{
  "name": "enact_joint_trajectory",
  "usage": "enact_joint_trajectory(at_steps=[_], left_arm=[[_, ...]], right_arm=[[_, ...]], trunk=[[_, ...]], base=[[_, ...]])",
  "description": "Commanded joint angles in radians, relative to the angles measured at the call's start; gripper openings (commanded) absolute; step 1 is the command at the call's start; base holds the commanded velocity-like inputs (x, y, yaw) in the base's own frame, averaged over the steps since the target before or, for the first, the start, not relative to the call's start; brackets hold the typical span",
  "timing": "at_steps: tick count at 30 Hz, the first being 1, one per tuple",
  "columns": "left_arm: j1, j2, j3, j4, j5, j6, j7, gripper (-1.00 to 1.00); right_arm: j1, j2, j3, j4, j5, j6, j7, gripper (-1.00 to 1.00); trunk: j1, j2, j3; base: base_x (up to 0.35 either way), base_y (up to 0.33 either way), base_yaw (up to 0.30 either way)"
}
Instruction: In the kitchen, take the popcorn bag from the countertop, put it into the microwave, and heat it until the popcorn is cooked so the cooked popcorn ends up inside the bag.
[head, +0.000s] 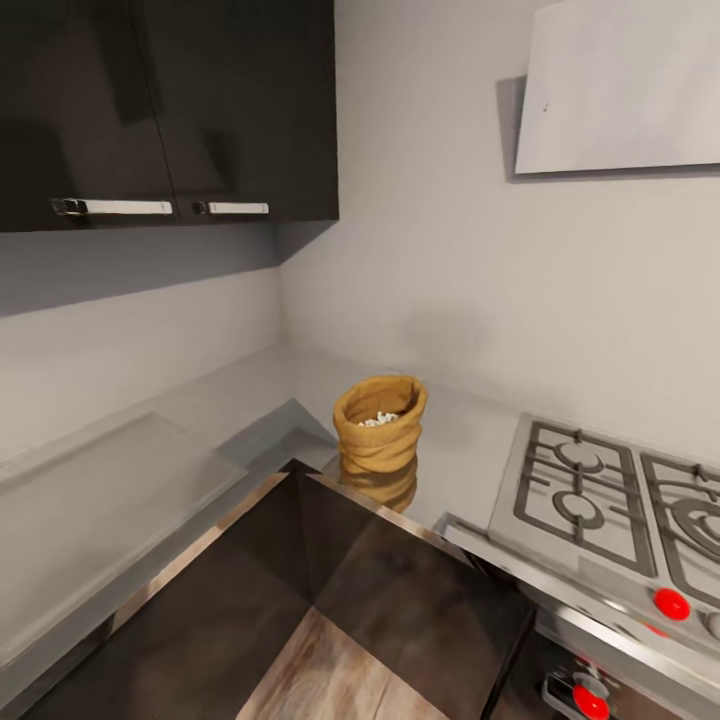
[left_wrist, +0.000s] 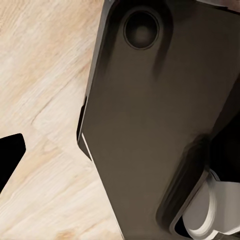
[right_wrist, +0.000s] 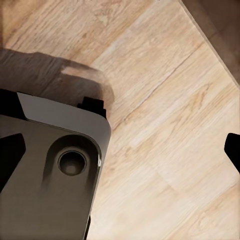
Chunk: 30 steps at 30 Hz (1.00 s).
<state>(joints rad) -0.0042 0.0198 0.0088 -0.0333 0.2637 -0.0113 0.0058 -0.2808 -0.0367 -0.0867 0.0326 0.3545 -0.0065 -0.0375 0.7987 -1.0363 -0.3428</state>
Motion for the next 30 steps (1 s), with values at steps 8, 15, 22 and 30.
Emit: enact_joint_trajectory(at_steps=[8, 15, 22, 30], left_arm=[[0.0, -0.001, 0.0, 0.001, 0.003, -0.001, -0.001, 1.0], [0.0, -0.001, 0.0, 0.001, 0.003, -0.001, -0.001, 1.0], [0.0, -0.001, 0.0, 0.001, 0.002, -0.001, 0.0, 1.0], [0.0, -0.003, 0.0, 0.001, 0.002, -0.001, 0.0, 1.0]], right_arm=[[-0.001, 0.0, -0.008, 0.003, 0.011, -0.001, -0.004, 1.0], [-0.001, 0.0, -0.008, 0.003, 0.011, -0.001, -0.004, 1.0], [-0.001, 0.0, -0.008, 0.003, 0.01, -0.002, -0.005, 1.0], [-0.001, 0.0, -0.013, 0.003, 0.008, -0.001, -0.005, 1.0]], trunk=[[0.0, -0.001, -0.001], [0.0, -0.001, -0.001], [0.0, -0.001, -0.001], [0.0, -0.001, -0.001]], base=[[0.183, 0.196, 0.001], [0.136, 0.192, 0.0], [0.025, 0.026, 0.0], [0.0, 0.0, -0.152]])
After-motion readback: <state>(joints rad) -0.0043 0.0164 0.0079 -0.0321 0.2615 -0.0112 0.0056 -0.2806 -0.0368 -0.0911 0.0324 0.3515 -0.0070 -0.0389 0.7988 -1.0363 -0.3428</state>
